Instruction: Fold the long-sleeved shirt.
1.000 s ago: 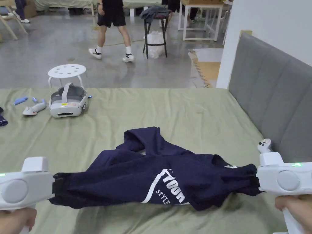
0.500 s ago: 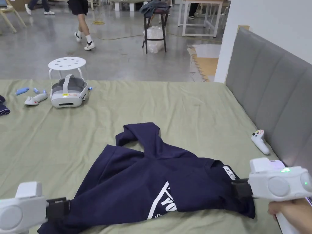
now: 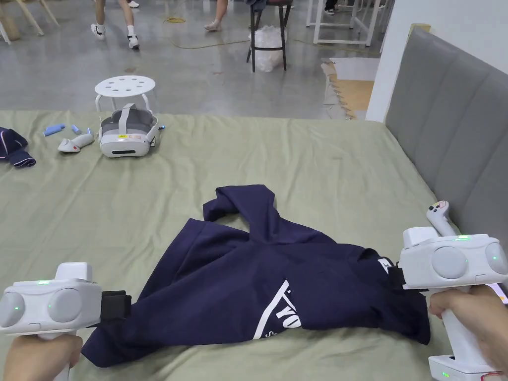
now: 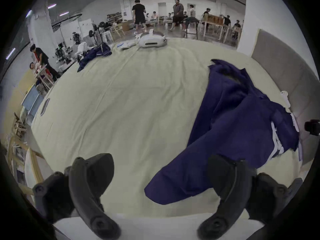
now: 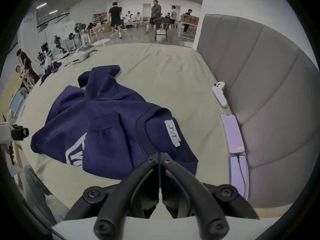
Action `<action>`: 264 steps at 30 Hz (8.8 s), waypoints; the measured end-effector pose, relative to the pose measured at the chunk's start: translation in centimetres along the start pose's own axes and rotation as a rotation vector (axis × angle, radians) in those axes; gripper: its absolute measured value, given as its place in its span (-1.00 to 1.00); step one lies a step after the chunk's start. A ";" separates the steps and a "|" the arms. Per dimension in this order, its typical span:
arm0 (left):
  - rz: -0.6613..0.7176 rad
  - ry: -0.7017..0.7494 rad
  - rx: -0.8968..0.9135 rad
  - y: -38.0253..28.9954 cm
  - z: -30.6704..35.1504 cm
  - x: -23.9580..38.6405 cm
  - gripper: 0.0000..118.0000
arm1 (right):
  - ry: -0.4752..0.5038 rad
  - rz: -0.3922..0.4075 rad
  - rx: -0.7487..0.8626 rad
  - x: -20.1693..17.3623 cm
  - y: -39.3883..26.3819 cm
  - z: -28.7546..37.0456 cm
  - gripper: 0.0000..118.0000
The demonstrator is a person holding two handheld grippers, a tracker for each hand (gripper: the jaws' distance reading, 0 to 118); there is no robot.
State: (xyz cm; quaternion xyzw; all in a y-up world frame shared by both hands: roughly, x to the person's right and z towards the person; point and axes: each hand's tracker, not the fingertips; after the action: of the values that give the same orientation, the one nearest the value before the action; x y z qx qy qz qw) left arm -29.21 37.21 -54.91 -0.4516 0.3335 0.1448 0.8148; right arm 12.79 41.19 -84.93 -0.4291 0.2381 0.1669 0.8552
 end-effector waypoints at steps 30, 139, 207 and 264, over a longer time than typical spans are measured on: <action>0.095 -0.185 -0.091 -1.3 -2.9 0.2 -0.81 | 0.155 0.383 -0.314 -9.3 19.4 -23.3 0.45; -0.040 -0.201 0.030 -7.7 9.1 -2.8 0.71 | 0.117 0.178 -0.164 -2.7 -13.0 6.1 0.85; -0.002 -0.347 0.178 1.5 6.4 3.0 -0.94 | 0.147 -0.009 0.070 -5.1 -4.0 -0.6 0.62; -0.081 -0.313 0.087 13.6 -2.5 5.5 -0.79 | 0.175 -0.027 -0.013 -0.7 11.6 -6.2 -0.89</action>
State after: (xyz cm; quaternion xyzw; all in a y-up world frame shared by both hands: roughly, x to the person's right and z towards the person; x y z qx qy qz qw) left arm -33.48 42.21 -68.26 -0.4006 0.1902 0.1659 0.8808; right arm 4.90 42.74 -95.33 -0.4506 0.3051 0.1185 0.8305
